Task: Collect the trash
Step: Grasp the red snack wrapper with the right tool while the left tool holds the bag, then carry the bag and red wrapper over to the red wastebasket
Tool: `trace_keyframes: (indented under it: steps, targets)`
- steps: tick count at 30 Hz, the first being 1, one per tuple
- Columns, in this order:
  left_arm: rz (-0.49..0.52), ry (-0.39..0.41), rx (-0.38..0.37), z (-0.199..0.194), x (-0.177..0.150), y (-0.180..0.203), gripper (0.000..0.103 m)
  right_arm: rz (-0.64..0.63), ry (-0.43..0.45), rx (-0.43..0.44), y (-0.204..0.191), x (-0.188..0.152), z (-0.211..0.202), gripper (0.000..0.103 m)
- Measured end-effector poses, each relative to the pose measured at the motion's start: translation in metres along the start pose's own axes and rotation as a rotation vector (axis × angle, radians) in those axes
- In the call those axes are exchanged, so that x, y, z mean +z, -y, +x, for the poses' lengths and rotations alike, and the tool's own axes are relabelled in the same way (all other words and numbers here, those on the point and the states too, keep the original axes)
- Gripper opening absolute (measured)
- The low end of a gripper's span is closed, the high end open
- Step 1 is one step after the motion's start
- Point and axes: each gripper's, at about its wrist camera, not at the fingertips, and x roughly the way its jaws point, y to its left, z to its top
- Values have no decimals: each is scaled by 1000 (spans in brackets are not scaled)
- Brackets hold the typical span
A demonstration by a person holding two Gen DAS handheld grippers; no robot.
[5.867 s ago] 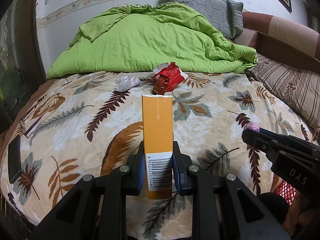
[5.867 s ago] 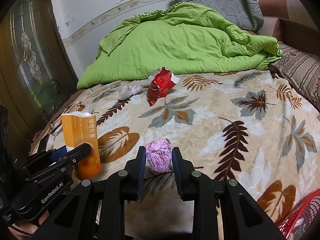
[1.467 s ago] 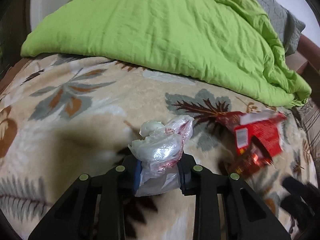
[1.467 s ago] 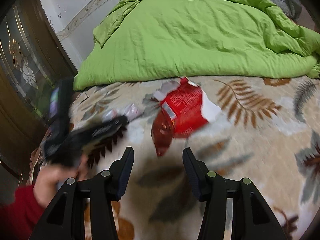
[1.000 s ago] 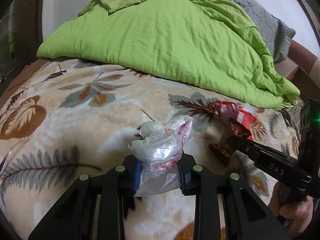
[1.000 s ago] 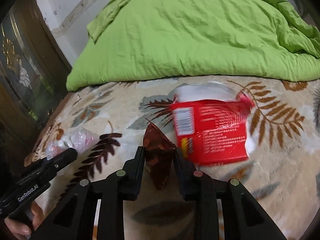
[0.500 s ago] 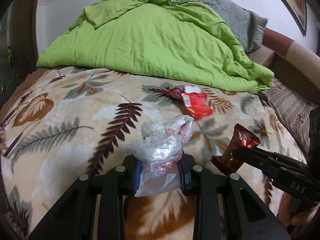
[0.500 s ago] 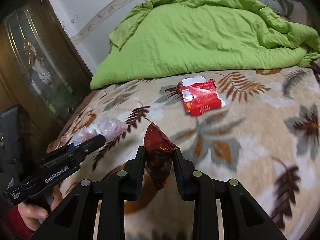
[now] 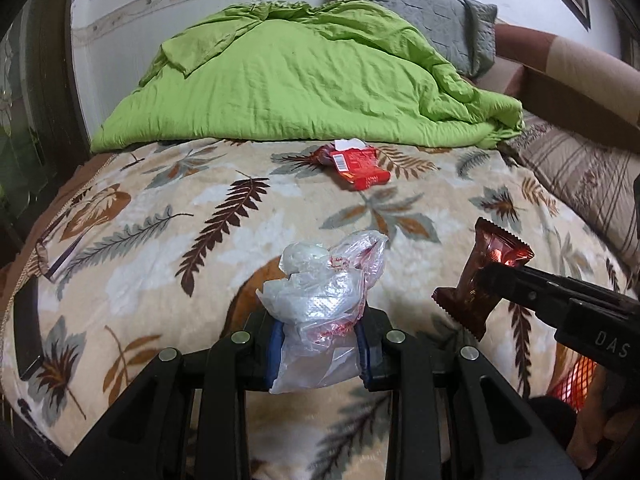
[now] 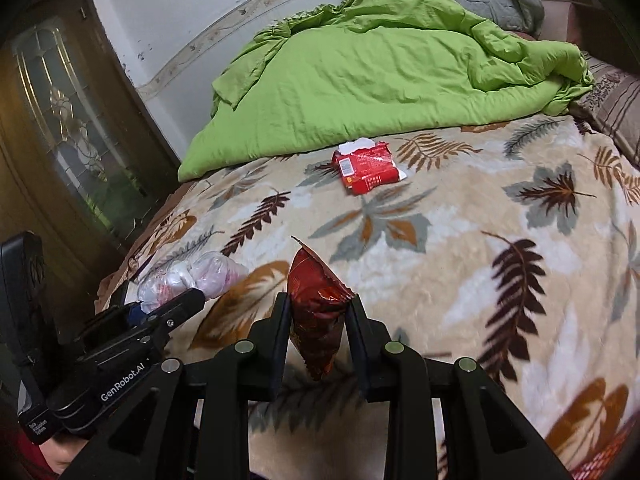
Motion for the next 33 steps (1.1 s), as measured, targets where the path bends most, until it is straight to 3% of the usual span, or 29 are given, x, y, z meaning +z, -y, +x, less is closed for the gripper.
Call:
trace_keyframes:
  steps: [11,33]
  targets:
    - [40,19,15,-18,-8,12,28,5,13,-10,0,-14,-25,30]
    - [46,21,17,-22,-9,17,28,15,18,-8,-1,-17,-36,30]
